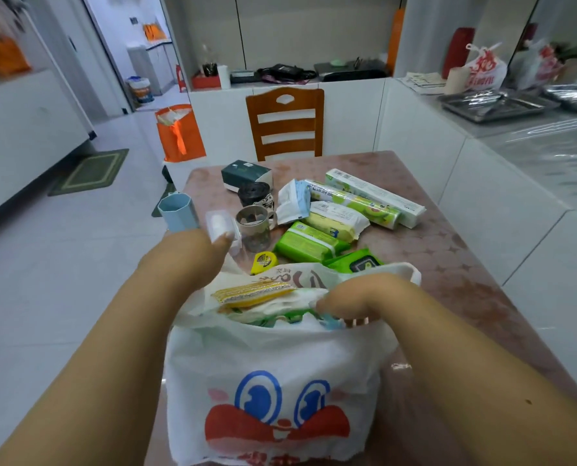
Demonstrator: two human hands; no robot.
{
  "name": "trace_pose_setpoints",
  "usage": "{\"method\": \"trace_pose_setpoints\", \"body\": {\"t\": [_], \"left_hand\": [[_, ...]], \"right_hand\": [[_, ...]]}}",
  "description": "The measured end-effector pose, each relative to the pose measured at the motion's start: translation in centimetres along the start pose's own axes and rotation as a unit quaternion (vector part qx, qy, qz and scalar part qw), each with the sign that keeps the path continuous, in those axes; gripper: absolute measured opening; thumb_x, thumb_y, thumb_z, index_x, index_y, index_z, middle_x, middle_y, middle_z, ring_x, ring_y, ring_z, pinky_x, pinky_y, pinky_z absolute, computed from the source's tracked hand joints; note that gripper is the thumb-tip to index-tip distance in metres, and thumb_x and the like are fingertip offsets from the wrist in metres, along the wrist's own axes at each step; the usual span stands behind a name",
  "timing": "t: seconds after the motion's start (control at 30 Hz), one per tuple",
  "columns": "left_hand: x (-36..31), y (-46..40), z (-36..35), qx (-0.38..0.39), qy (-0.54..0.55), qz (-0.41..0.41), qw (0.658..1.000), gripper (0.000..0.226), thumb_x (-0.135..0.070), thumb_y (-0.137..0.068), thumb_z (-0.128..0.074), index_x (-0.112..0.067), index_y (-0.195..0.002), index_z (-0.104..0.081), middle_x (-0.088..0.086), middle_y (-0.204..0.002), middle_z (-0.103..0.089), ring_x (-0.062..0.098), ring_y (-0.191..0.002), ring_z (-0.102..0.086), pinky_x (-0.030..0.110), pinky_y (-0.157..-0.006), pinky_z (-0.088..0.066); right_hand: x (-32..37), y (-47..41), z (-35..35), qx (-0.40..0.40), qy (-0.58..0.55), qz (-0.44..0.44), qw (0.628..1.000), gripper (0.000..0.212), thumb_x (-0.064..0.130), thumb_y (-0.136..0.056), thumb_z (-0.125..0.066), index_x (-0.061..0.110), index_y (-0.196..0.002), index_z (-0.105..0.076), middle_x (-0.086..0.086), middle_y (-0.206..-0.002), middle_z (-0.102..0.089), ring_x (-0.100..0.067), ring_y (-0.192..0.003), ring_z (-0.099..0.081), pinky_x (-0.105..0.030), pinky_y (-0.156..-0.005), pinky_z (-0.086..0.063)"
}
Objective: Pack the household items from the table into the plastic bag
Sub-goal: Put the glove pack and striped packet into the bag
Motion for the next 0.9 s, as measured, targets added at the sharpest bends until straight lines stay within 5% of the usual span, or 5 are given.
{"method": "trace_pose_setpoints", "body": {"t": [0.13, 0.23, 0.37, 0.63, 0.9], "left_hand": [[0.7, 2.0, 0.7, 0.065, 0.356, 0.079, 0.929, 0.049, -0.052, -0.097, -0.038, -0.012, -0.100, -0.066, 0.011, -0.077, -0.058, 0.019, -0.061, -0.043, 0.026, -0.054, -0.034], [1.6, 2.2, 0.2, 0.111, 0.449, 0.103, 0.881, 0.051, -0.050, -0.097, -0.040, -0.008, -0.103, -0.067, 0.006, -0.062, -0.049, 0.012, -0.046, -0.032, 0.020, -0.043, -0.026], [2.1, 1.6, -0.1, 0.126, 0.520, 0.101, 0.839, 0.052, -0.044, -0.098, -0.040, 0.000, -0.116, -0.061, 0.005, -0.056, -0.047, 0.008, -0.033, -0.028, 0.017, -0.037, -0.023], [2.5, -0.1, -0.4, 0.148, 0.556, 0.096, 0.812, 0.050, -0.042, -0.098, -0.042, 0.001, -0.116, -0.060, 0.004, -0.053, -0.048, 0.007, -0.032, -0.028, 0.014, -0.032, -0.022], [2.8, -1.9, -0.7, 0.174, 0.603, 0.116, 0.770, 0.043, -0.043, -0.096, -0.043, -0.006, -0.103, -0.063, 0.006, -0.053, -0.048, 0.007, -0.031, -0.026, 0.012, -0.033, -0.018]], "right_hand": [[-0.4, -0.8, -2.0, 0.076, -0.098, -0.037, 0.992, 0.074, 0.065, -0.092, -0.029, 0.005, -0.125, -0.056, -0.020, -0.117, -0.056, -0.032, -0.091, -0.054, -0.036, -0.086, -0.046], [0.3, -1.1, -1.3, 0.044, -0.110, -0.035, 0.992, 0.076, 0.061, -0.095, -0.026, -0.005, -0.111, -0.060, -0.025, -0.104, -0.062, -0.037, -0.090, -0.060, -0.044, -0.094, -0.051], [2.2, -2.1, 2.2, -0.064, -0.120, 0.016, 0.991, 0.066, 0.054, -0.097, -0.028, 0.001, -0.078, -0.064, -0.018, -0.083, -0.067, -0.032, -0.072, -0.065, -0.041, -0.084, -0.057], [5.0, -8.2, 6.1, -0.274, -0.084, 0.133, 0.949, 0.013, 0.019, -0.094, -0.047, 0.016, -0.094, -0.060, -0.006, -0.097, -0.064, -0.027, -0.090, -0.057, -0.027, -0.064, -0.037], [8.3, -18.8, 4.8, -0.167, 0.052, 0.184, 0.967, 0.046, 0.026, -0.090, -0.055, 0.026, -0.136, -0.051, -0.015, -0.135, -0.050, -0.033, -0.120, -0.051, -0.034, -0.099, -0.044]]}}
Point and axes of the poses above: each hand's wrist, its own y-axis away from the middle knuckle, its own z-axis out of the back of the hand, x = y × z, the point moved 3 cm from there along -y, towards the middle knuckle
